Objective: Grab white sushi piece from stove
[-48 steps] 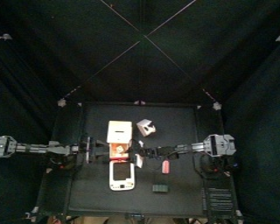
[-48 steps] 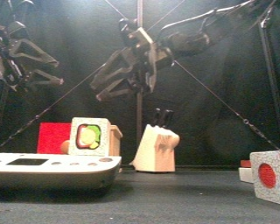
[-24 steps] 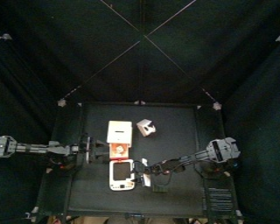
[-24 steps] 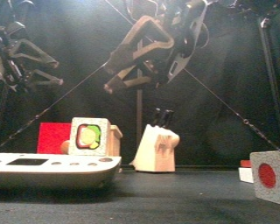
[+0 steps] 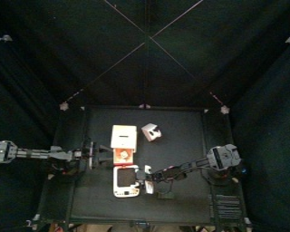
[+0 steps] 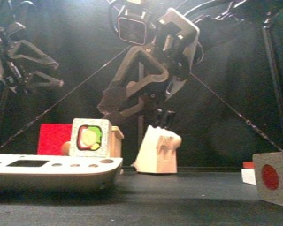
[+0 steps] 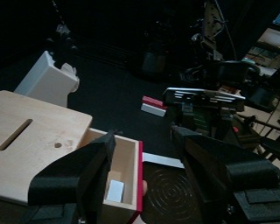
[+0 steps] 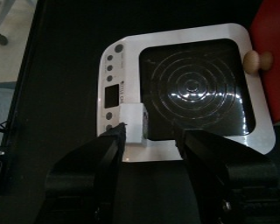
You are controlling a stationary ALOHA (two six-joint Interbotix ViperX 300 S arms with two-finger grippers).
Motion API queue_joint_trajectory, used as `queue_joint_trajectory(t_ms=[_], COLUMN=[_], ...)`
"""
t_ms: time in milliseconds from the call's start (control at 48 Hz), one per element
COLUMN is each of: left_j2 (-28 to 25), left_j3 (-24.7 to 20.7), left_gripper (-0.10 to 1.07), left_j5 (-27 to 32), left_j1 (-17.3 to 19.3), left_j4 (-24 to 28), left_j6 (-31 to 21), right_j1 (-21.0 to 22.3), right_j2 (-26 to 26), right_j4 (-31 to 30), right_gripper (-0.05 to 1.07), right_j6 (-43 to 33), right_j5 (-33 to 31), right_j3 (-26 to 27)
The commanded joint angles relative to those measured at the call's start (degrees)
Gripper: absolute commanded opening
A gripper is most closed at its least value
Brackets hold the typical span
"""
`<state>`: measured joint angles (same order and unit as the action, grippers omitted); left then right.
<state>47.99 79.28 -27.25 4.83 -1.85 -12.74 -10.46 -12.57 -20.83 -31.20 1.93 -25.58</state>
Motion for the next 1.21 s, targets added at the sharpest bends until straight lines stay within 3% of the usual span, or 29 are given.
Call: queue_joint_trajectory(t_ms=[0, 896, 1188], left_j2=[-0.18, -0.18, -0.18], left_j3=[-0.7, -0.7, -0.7], left_gripper=[0.89, 0.89, 0.89], left_j5=[-0.53, -0.53, -0.44], left_j1=[0.09, 0.09, 0.09], left_j4=[0.0, 0.0, 0.0], left_j6=[0.0, 0.0, 0.0], right_j1=[-0.35, -0.97, -0.97], right_j2=[1.05, -3.34, -3.43], right_j4=[0.44, 0.7, 0.7], right_gripper=[0.83, 0.82, 0.71], right_j6=[-0.09, 0.09, 0.0], right_j5=[0.26, -1.67, -2.46], right_j3=[1.32, 4.66, 4.75])
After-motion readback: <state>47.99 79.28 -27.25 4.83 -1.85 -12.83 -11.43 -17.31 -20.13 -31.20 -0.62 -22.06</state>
